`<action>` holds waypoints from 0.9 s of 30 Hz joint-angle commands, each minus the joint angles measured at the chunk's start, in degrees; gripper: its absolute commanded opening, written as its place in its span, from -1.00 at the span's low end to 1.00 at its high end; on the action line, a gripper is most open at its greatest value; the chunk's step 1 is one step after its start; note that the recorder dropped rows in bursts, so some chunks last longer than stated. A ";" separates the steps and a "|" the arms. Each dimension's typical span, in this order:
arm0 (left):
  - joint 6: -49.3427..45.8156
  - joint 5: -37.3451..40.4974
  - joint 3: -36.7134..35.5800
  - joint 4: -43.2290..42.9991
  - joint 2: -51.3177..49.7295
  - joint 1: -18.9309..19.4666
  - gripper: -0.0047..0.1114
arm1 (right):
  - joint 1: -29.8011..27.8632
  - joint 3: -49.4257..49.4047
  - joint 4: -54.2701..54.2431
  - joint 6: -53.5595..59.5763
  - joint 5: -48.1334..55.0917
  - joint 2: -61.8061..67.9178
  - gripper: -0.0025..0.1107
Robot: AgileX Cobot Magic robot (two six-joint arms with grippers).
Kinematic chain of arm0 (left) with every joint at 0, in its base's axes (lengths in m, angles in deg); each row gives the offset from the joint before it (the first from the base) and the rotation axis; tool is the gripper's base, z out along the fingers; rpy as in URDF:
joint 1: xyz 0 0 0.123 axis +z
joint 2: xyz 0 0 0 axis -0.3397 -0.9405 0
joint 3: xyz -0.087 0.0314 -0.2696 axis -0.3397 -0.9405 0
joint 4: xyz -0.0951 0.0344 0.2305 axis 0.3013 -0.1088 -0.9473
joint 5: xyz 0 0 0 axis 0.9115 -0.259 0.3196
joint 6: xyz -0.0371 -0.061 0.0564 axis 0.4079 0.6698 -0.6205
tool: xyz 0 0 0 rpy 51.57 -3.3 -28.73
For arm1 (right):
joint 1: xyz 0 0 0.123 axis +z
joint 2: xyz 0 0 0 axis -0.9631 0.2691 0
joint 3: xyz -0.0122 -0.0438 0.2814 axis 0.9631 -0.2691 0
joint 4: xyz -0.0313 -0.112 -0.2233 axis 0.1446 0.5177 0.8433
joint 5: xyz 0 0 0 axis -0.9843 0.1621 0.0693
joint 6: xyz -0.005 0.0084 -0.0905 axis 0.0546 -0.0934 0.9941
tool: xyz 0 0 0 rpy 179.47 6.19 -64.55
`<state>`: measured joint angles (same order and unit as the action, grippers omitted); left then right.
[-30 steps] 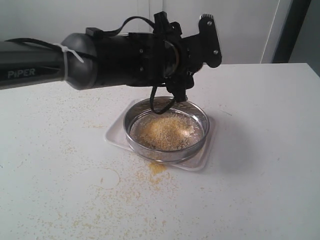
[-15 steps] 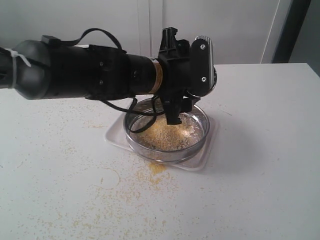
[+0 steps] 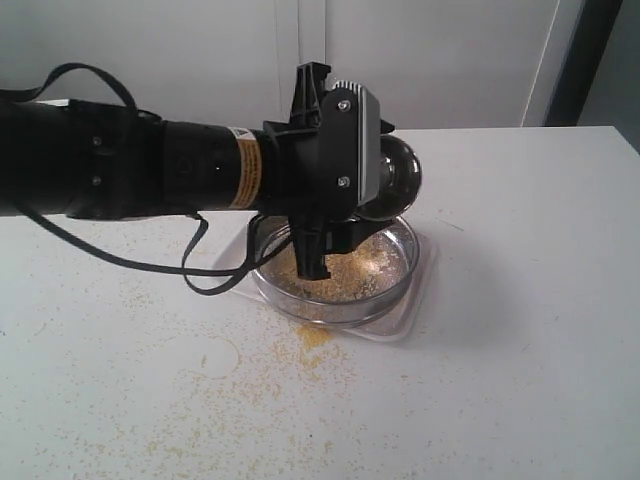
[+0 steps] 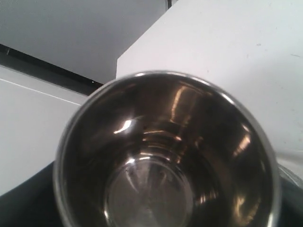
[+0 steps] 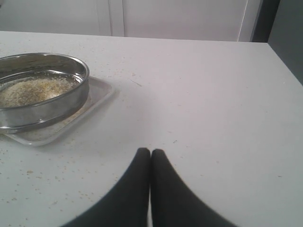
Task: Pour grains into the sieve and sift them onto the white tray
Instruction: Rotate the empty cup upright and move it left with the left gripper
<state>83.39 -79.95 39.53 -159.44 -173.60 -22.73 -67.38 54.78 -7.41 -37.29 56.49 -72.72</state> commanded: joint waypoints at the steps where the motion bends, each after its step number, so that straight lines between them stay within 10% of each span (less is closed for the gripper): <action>1: 0.72 -0.71 -3.52 5.80 3.81 2.08 -0.92 | 0.30 -0.31 0.00 -0.21 -0.21 -0.32 -0.96; 27: 36.17 7.07 -12.65 14.90 9.78 29.41 -0.92 | 0.30 -0.31 0.00 -0.21 -0.21 -0.32 -0.96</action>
<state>116.17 -73.24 27.79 -144.93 -164.26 4.44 -67.38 54.78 -7.41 -37.29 56.49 -72.72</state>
